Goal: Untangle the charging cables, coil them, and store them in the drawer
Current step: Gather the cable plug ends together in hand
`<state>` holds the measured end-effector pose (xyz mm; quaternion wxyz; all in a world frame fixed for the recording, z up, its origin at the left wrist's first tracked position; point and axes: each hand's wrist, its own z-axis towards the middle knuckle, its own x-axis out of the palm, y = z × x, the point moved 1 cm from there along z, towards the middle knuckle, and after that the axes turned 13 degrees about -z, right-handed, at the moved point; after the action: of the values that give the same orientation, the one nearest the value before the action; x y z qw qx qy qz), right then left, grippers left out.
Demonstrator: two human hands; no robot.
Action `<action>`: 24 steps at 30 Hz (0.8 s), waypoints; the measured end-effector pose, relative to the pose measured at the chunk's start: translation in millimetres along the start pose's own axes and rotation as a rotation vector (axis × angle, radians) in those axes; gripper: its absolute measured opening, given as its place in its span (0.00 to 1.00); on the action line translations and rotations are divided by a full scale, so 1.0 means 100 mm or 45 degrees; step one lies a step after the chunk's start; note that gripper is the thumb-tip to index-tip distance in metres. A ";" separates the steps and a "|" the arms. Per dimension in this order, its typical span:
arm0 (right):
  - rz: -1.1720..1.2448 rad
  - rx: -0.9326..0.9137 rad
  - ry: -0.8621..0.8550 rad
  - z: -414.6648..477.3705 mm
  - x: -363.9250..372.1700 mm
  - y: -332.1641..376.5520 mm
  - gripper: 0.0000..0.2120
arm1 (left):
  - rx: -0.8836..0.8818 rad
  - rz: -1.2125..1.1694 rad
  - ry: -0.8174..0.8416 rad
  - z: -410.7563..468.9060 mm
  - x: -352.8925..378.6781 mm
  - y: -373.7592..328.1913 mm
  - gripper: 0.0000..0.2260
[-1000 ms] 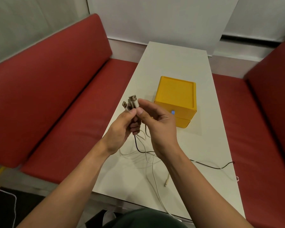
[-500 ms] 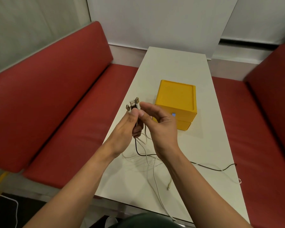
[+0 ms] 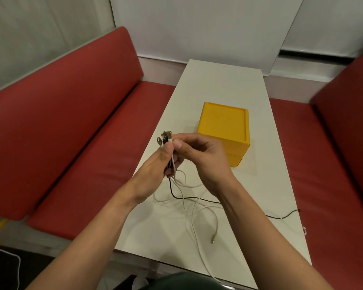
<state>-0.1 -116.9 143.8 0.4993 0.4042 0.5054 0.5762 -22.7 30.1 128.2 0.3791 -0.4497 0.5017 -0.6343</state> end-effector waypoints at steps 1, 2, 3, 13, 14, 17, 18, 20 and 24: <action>0.014 0.016 0.044 0.03 -0.02 0.00 0.09 | -0.014 -0.002 0.007 -0.01 0.01 0.00 0.20; 0.023 0.032 0.093 0.04 -0.04 0.00 0.12 | -0.031 0.003 0.010 -0.01 0.01 -0.01 0.20; 0.027 0.043 0.154 0.05 -0.05 0.01 0.14 | -0.045 0.014 0.018 -0.01 0.01 -0.02 0.21; -0.021 0.077 0.275 0.08 -0.13 0.16 0.10 | -0.140 0.107 0.150 0.05 -0.05 -0.06 0.29; -0.041 0.082 0.252 0.09 -0.13 0.16 0.10 | -0.117 0.149 0.155 0.06 -0.04 -0.06 0.27; -0.122 0.102 0.184 0.12 -0.16 0.13 0.09 | -0.103 0.134 0.175 0.07 -0.05 -0.04 0.14; -0.159 0.106 0.156 0.12 -0.16 0.12 0.09 | -0.126 0.092 0.160 0.08 -0.06 -0.03 0.14; -0.256 0.090 0.092 0.12 -0.17 0.11 0.08 | -0.138 -0.047 0.079 0.08 -0.09 -0.01 0.15; -0.348 0.011 0.054 0.11 -0.16 0.13 0.09 | -0.087 -0.118 -0.022 0.12 -0.09 0.00 0.17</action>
<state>10.9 -130.6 159.3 0.5605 0.3214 0.5686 0.5091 -8.9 34.8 127.3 0.3381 -0.4908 0.4981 -0.6299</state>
